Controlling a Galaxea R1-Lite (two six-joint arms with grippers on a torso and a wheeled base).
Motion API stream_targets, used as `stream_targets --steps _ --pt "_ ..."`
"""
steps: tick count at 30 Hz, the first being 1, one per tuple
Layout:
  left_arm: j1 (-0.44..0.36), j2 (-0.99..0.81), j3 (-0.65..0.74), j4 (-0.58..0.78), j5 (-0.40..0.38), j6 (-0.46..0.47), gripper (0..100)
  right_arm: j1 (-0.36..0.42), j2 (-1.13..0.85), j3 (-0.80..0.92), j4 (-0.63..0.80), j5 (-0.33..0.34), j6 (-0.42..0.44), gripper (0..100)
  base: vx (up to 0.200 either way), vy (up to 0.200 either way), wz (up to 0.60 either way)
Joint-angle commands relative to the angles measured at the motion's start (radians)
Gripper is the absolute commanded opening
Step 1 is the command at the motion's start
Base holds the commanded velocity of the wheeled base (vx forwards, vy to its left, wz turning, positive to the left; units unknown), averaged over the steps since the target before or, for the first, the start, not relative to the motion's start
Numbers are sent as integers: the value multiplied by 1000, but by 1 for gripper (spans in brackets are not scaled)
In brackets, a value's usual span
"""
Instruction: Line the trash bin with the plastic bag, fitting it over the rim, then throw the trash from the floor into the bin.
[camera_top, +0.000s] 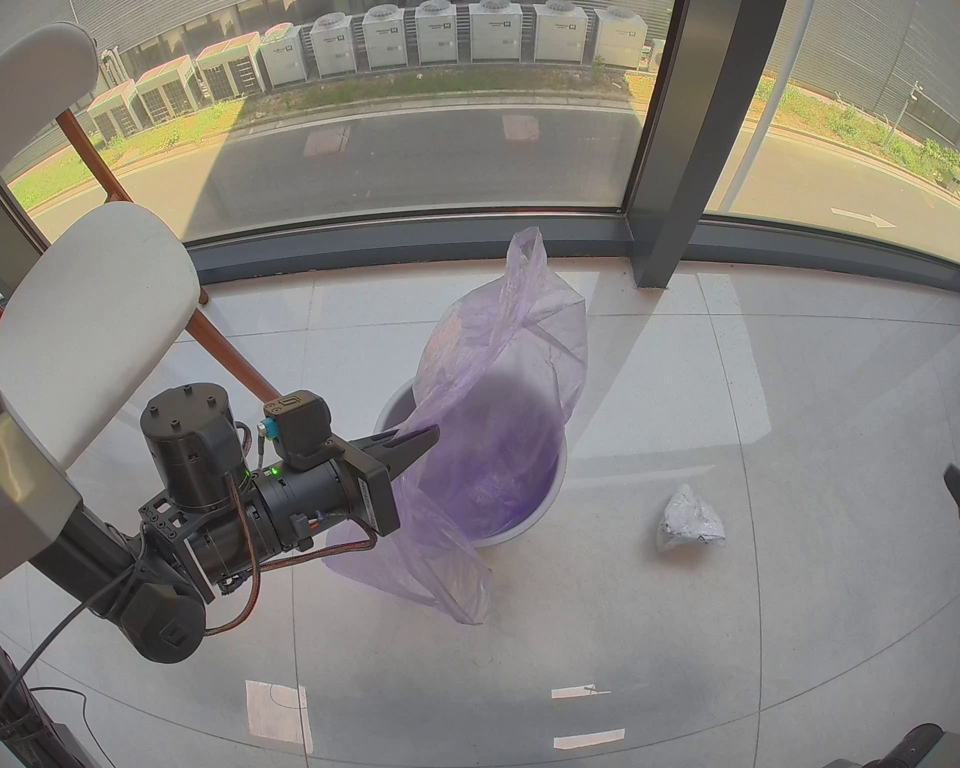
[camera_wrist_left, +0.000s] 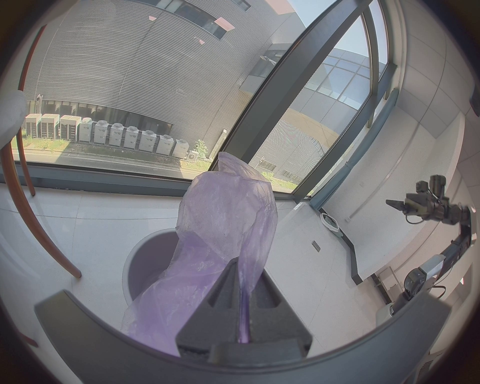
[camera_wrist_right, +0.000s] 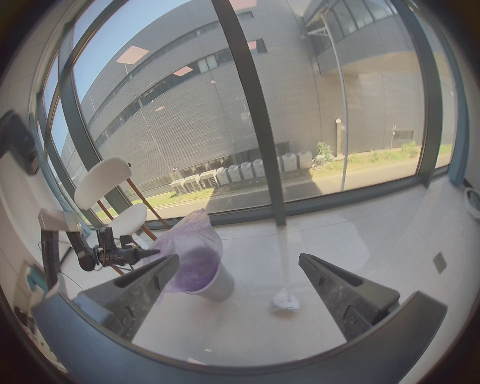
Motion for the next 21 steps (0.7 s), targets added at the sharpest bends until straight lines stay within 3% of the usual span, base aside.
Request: stream_targets --steps 1,3,7,12,15,21 --pt "-2 -16 -1 -1 9 -28 0 314 1011 -419 -244 92 312 100 0 0 0" --pt "-2 -17 2 -1 11 -28 0 350 1090 -428 -302 82 369 100 0 0 0" --pt "-2 -19 0 -1 20 -28 0 357 1228 -477 -362 68 389 100 0 0 0" --pt "-7 -20 2 -1 42 -28 0 368 1326 -589 -362 9 464 100 0 0 0" --pt "-8 -20 0 -1 42 -28 0 414 1383 -726 -339 -33 613 100 0 0 0" --pt "-10 -31 0 -1 43 -25 0 463 1412 -816 -253 -107 711 100 0 0 0"
